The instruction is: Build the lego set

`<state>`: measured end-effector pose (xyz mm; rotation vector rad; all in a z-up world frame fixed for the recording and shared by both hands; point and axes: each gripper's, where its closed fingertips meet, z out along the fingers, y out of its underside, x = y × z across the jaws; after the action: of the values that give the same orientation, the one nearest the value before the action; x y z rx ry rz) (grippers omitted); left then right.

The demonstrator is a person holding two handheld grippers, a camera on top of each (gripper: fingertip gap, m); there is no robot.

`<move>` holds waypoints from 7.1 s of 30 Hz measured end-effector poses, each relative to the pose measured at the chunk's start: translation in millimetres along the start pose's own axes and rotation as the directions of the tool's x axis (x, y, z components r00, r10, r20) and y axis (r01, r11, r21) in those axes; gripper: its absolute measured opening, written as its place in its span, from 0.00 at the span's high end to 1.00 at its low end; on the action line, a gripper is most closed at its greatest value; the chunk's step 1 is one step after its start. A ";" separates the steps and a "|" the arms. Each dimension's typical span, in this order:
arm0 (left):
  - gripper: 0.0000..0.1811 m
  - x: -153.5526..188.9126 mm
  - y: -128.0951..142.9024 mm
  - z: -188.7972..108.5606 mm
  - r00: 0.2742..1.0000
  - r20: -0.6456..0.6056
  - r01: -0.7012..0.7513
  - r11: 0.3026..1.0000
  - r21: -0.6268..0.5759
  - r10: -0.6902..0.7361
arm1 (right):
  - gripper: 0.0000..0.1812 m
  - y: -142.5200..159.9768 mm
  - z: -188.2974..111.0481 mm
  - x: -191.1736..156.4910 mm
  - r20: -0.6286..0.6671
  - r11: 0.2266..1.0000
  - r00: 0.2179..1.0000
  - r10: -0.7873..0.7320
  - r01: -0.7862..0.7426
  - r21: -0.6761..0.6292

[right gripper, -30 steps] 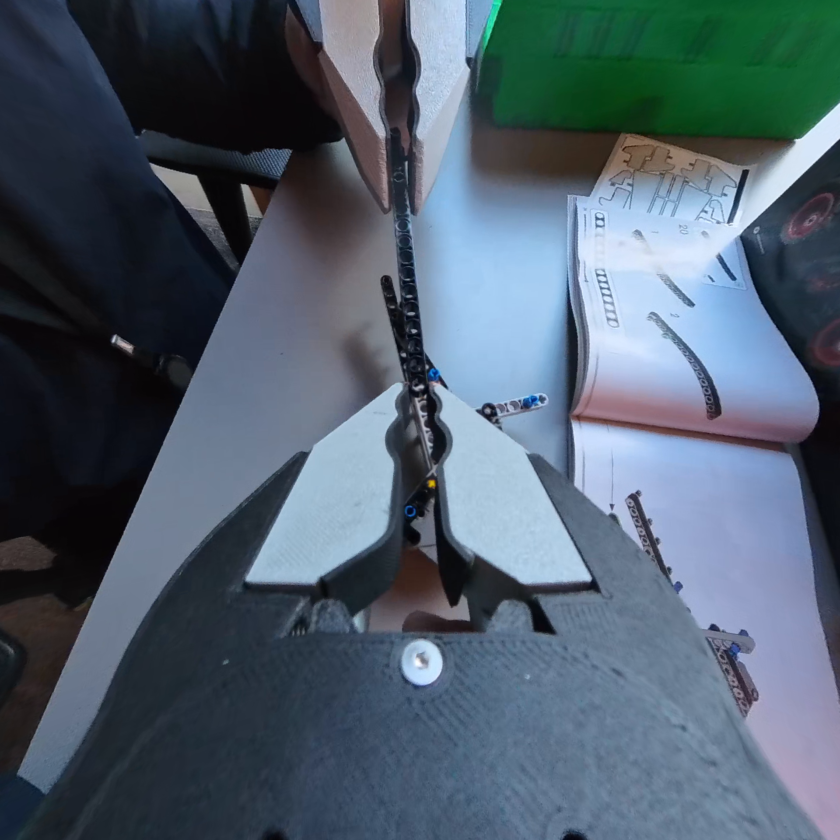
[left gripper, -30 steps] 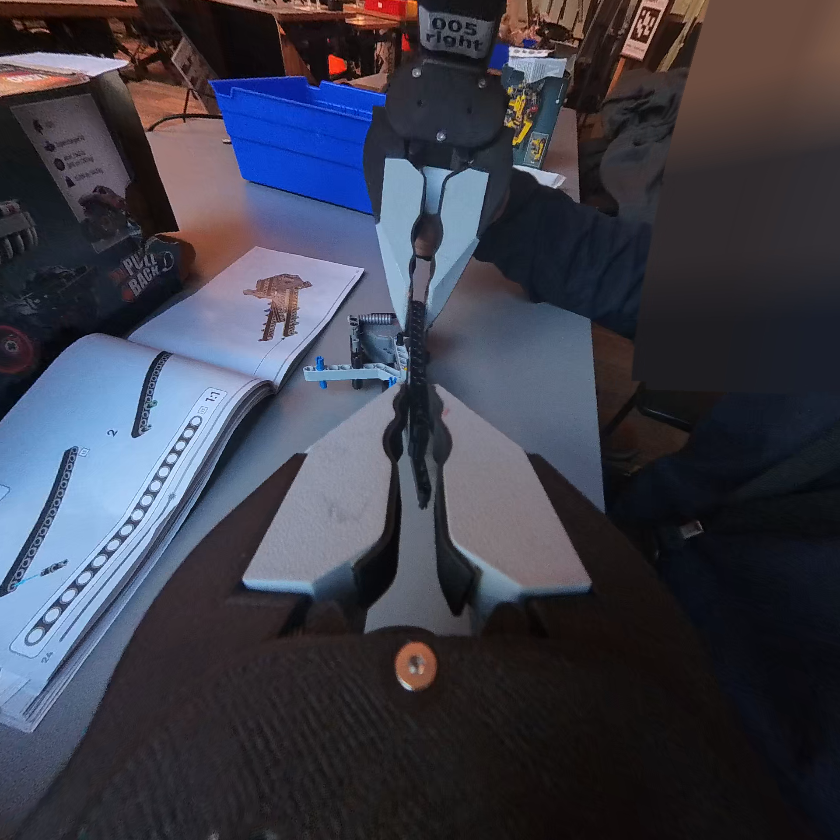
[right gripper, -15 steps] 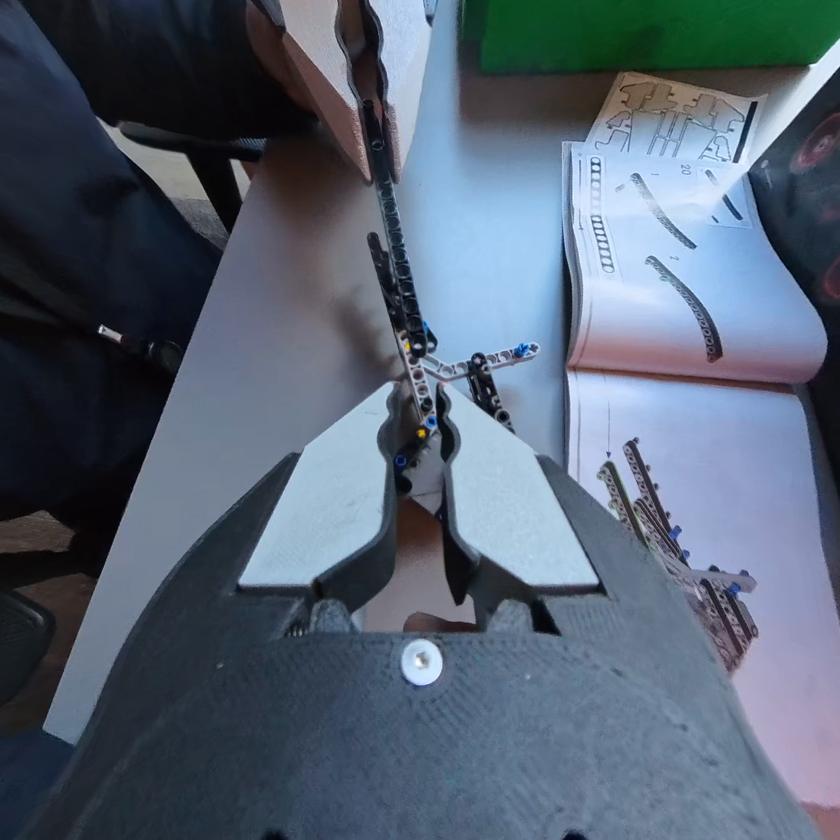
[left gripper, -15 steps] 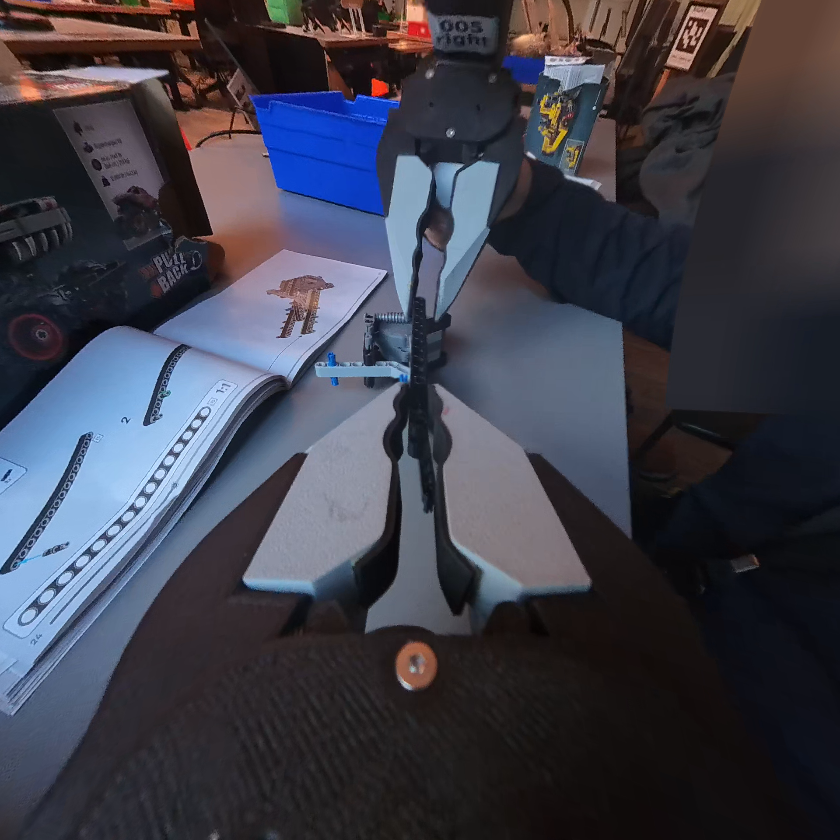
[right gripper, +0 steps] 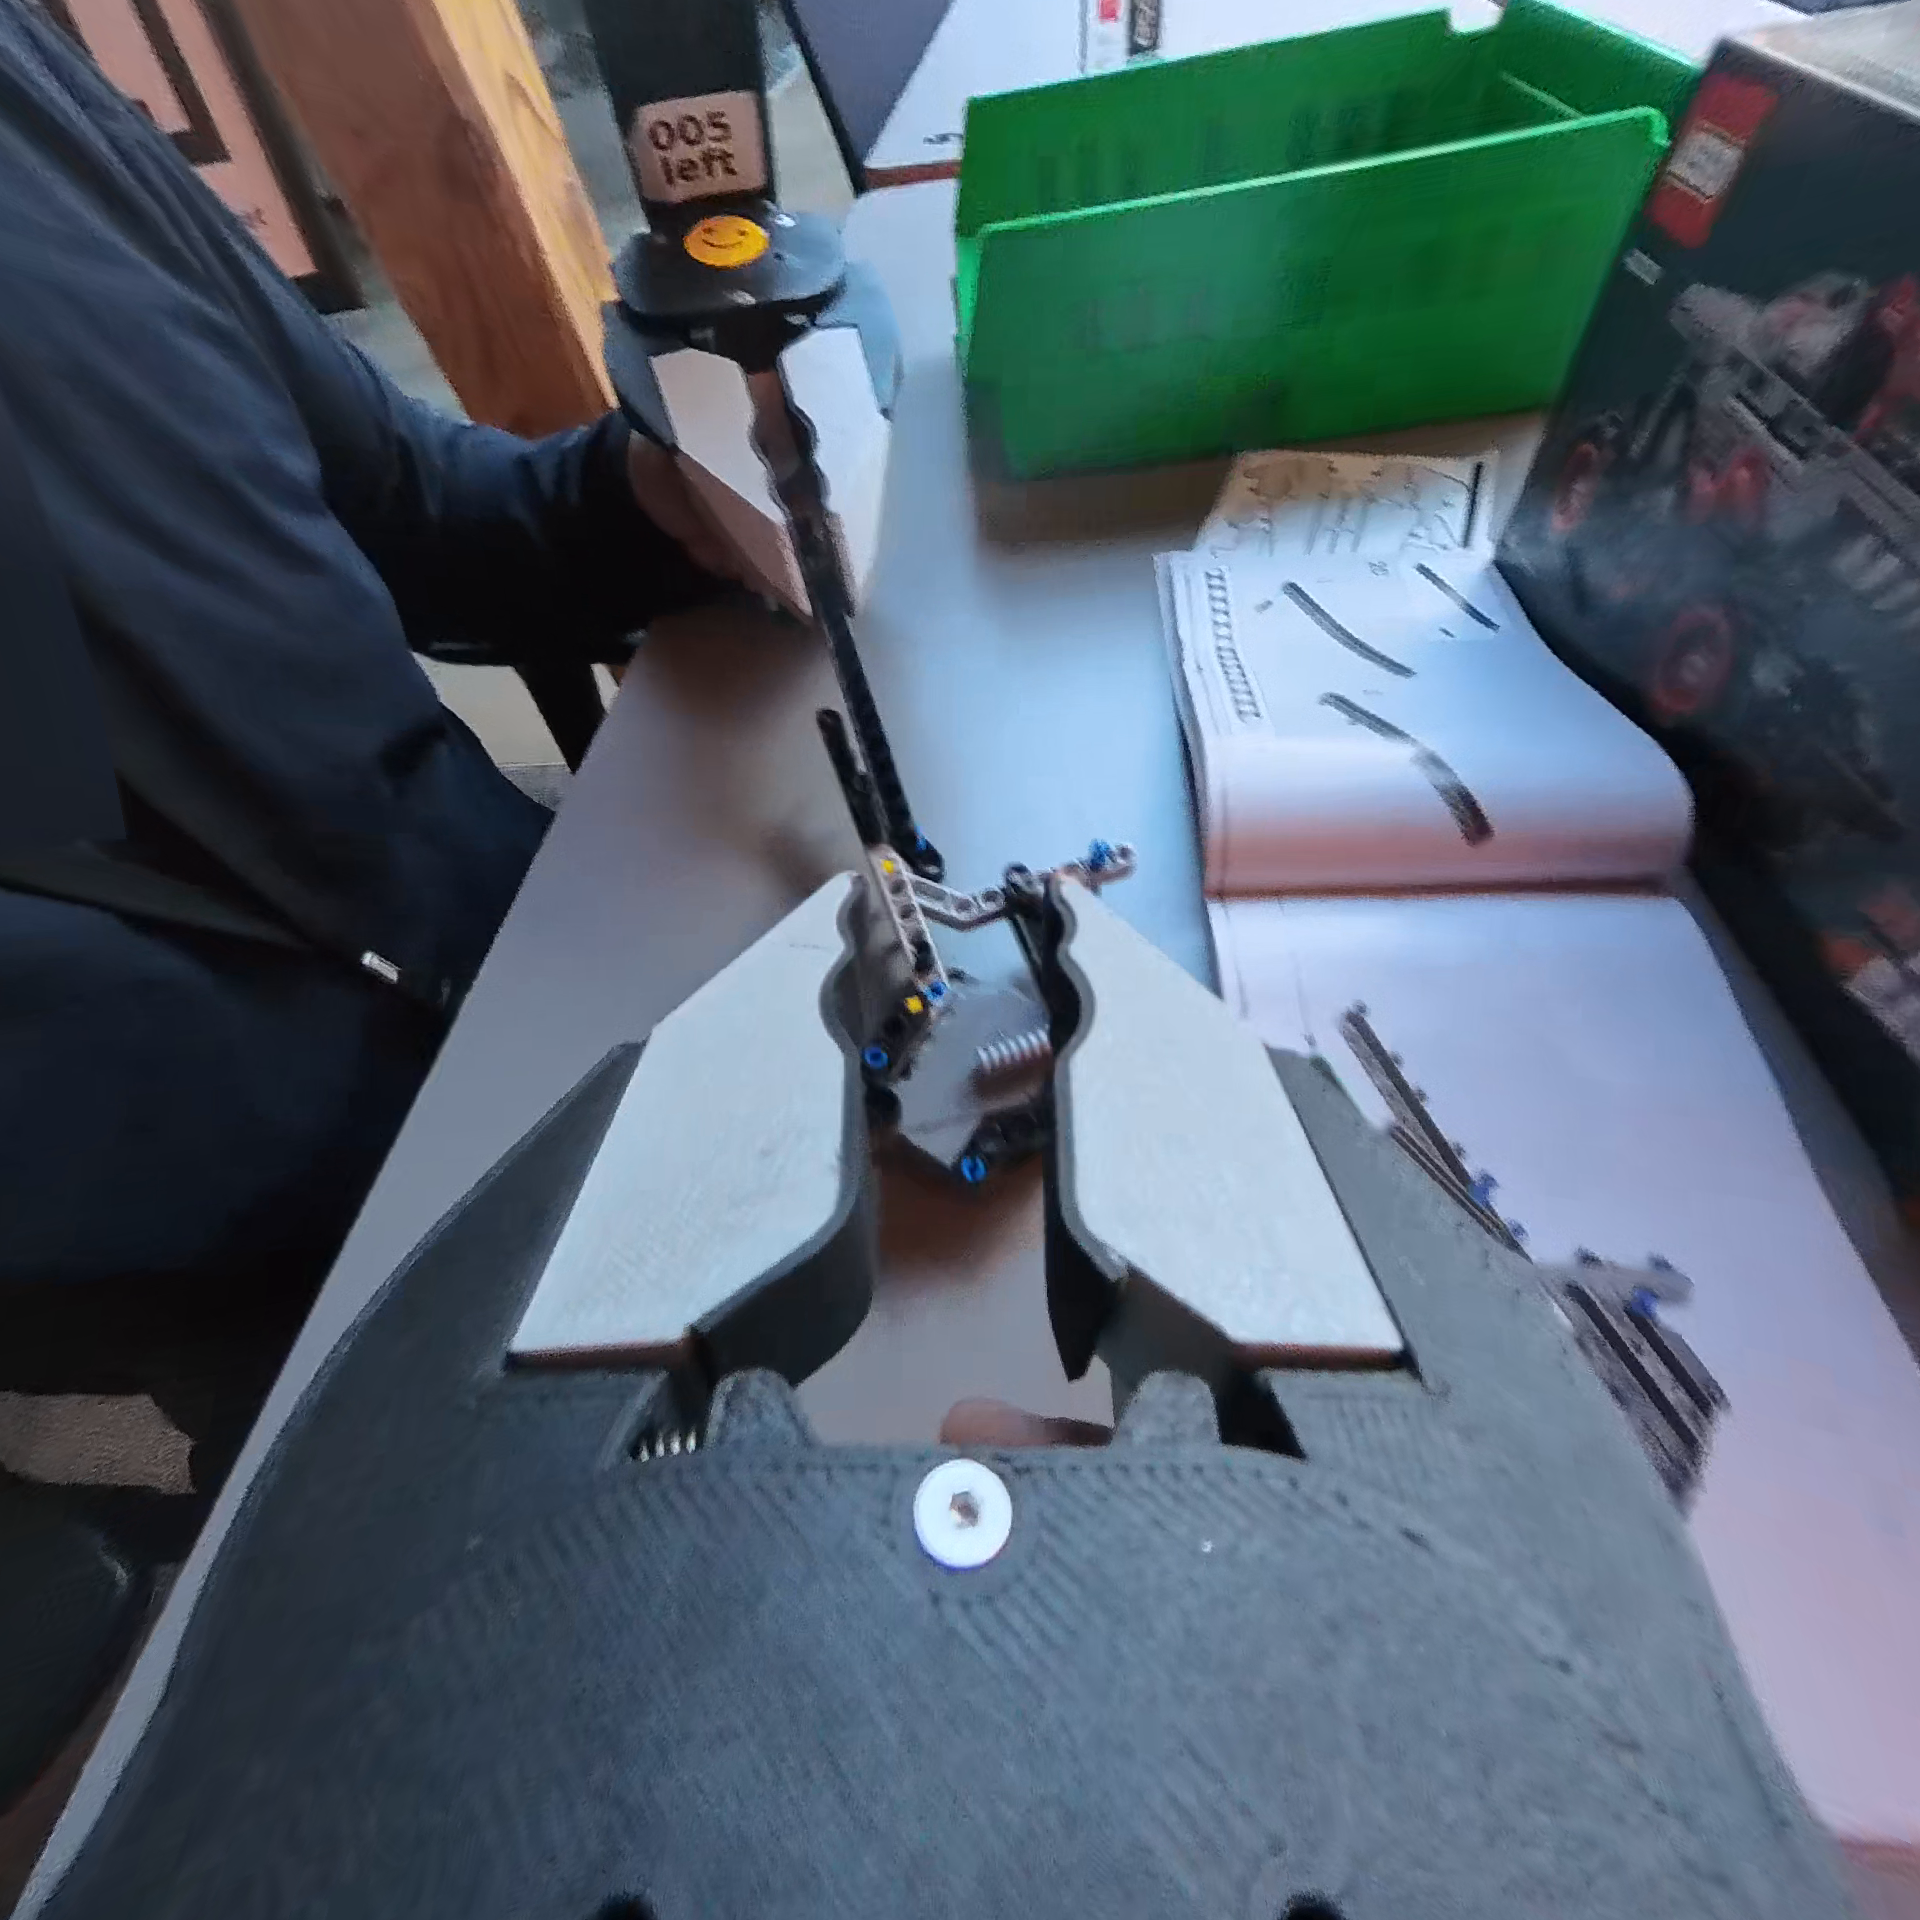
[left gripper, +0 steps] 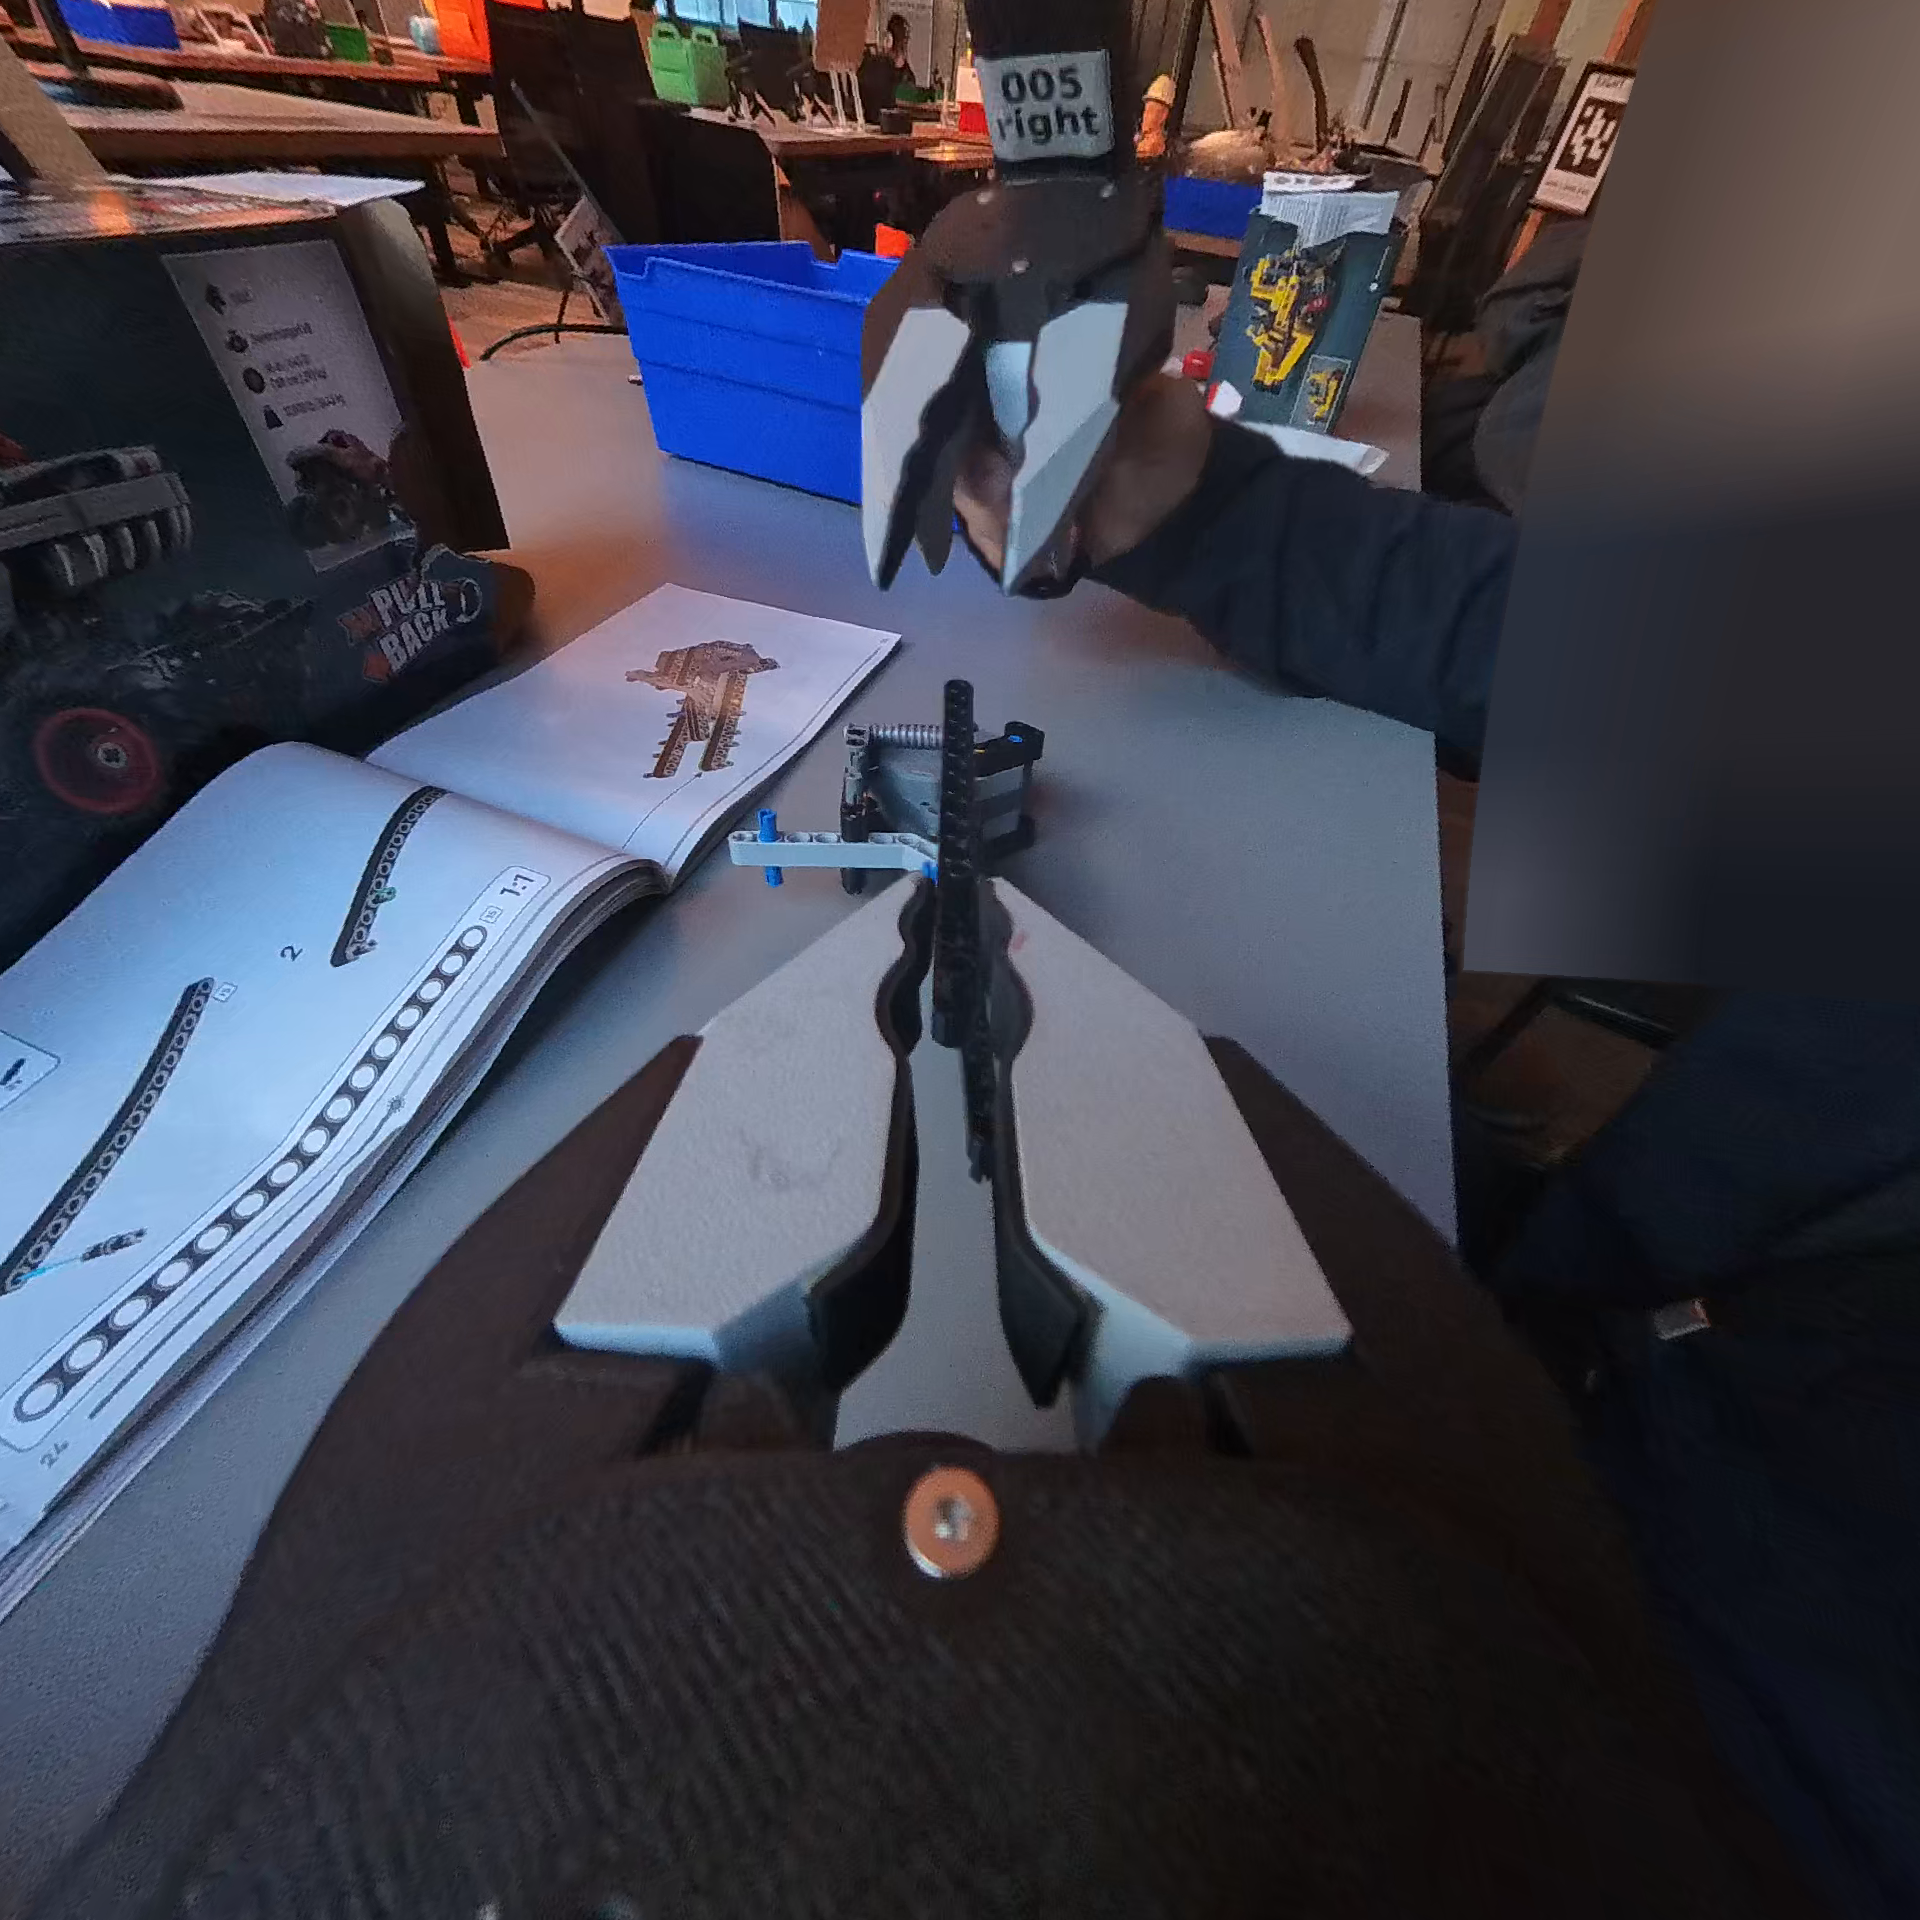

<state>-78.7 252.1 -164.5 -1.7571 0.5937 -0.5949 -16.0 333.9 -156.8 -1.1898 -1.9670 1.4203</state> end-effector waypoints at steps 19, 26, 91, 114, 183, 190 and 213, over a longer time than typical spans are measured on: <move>0.97 8.0 -1.7 2.6 0.999 -0.041 -0.003 1.000 0.000 0.003 | 0.95 7.9 53.1 -24.2 0.034 0.987 0.995 -0.099 0.103 -0.122; 0.97 8.0 0.0 2.2 0.999 -0.045 0.011 1.000 0.001 -0.010 | 0.97 9.4 54.6 -25.7 0.041 0.984 0.994 -0.103 0.108 -0.141; 0.97 5.2 10.5 -4.2 0.989 0.003 0.151 0.988 -0.043 -0.151 | 0.94 14.3 58.6 -19.0 -0.007 0.979 0.994 -0.108 0.105 -0.176; 0.94 12.0 9.8 -12.2 0.997 -0.072 0.034 0.995 -0.093 -0.040 | 0.97 21.6 59.6 -29.9 0.054 0.964 0.988 -0.145 0.153 -0.218; 0.97 -5.5 12.1 -8.1 0.995 -0.042 0.087 0.995 -0.053 -0.089 | 0.90 8.1 63.7 -17.9 0.001 0.985 0.999 -0.053 0.053 -0.167; 0.97 -5.2 12.3 -7.9 0.997 -0.034 0.073 0.996 -0.054 -0.075 | 0.96 5.9 67.5 -17.4 -0.016 0.982 0.996 -0.092 0.088 -0.167; 0.94 -3.4 5.8 -7.6 0.993 -0.060 0.098 0.995 -0.012 -0.098 | 0.97 5.0 66.0 -18.8 -0.003 0.981 0.995 -0.096 0.094 -0.169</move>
<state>-86.8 247.4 -168.6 -1.7897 0.5555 -0.7171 -53.5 283.0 -183.9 -1.1545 -2.1413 1.2181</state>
